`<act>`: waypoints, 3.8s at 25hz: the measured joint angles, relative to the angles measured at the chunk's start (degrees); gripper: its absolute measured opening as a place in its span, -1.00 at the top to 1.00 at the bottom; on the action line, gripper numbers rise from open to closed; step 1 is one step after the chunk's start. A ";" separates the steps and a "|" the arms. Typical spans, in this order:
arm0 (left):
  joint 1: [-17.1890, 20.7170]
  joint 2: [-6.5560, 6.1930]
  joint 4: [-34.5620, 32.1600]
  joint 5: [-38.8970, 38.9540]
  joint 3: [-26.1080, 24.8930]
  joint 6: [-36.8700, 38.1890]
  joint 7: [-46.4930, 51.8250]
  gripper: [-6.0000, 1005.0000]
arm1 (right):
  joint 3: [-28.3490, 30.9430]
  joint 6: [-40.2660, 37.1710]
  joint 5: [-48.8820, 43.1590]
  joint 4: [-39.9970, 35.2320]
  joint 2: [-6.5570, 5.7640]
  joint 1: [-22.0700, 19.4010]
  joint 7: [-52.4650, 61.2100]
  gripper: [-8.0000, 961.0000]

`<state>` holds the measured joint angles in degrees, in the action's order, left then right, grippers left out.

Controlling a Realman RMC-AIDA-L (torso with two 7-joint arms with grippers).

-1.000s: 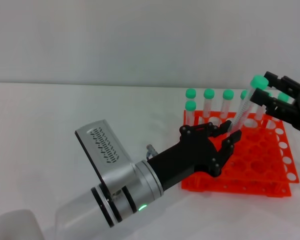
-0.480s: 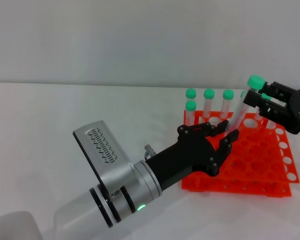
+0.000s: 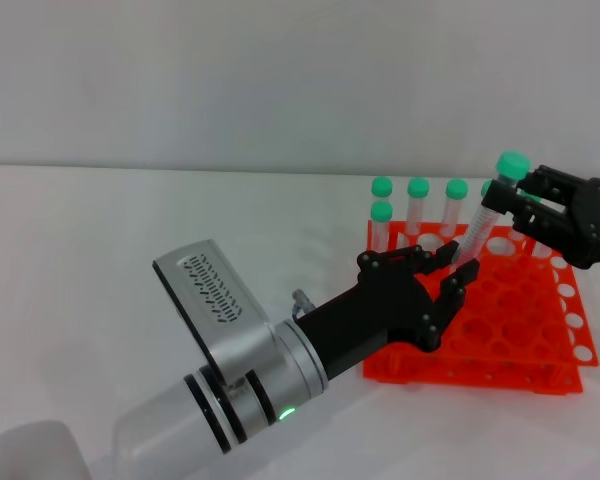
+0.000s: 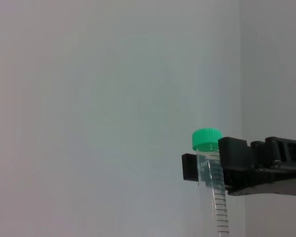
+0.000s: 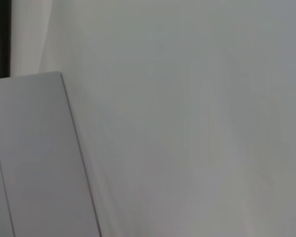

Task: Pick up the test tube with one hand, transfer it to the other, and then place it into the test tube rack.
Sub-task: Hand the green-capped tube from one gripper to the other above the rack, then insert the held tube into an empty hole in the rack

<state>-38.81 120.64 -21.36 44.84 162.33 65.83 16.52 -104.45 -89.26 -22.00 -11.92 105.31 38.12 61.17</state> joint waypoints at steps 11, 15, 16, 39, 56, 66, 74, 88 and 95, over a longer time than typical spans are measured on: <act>-0.09 0.03 -0.53 -0.22 0.00 -1.44 0.00 0.61 | 0.13 0.25 -1.04 -0.12 0.24 0.41 -0.11 0.32; -0.02 0.03 -0.54 -0.40 0.00 -1.47 0.02 0.61 | 0.13 0.27 -1.06 -0.11 0.33 0.28 -0.49 0.41; 0.05 0.03 -0.54 -0.44 0.00 -1.47 0.02 0.61 | 0.18 0.27 -1.07 -0.11 0.36 0.19 -0.53 0.43; 1.96 -0.13 -2.40 0.70 -1.09 -8.60 -1.17 0.14 | 1.23 0.77 -1.52 -0.82 1.72 0.03 -2.23 0.54; 25.13 -0.81 1.99 2.72 -18.19 9.33 -7.37 -0.73 | 6.46 29.16 -1.57 -11.35 9.87 -0.68 -17.80 0.54; 26.60 -0.76 4.57 9.07 -19.80 9.65 -7.12 -0.76 | 5.15 34.15 -1.68 -11.87 10.58 -0.14 -18.47 0.55; 25.46 -0.75 4.59 9.10 -19.71 9.41 -7.09 -0.76 | 3.73 37.42 -1.21 -11.93 10.87 0.78 -19.52 0.55; 24.65 -0.76 4.57 9.13 -19.86 9.01 -7.03 -0.76 | -0.25 43.19 3.28 -11.33 10.88 2.70 -22.09 0.54; 24.66 -0.82 4.58 9.12 -19.87 9.01 -7.02 -0.76 | -8.05 45.69 14.40 -11.25 10.88 3.39 -28.16 0.55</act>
<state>-14.15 119.83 -16.79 53.96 142.47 74.84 9.49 -112.50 -43.57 -7.60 -23.18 116.19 41.51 33.02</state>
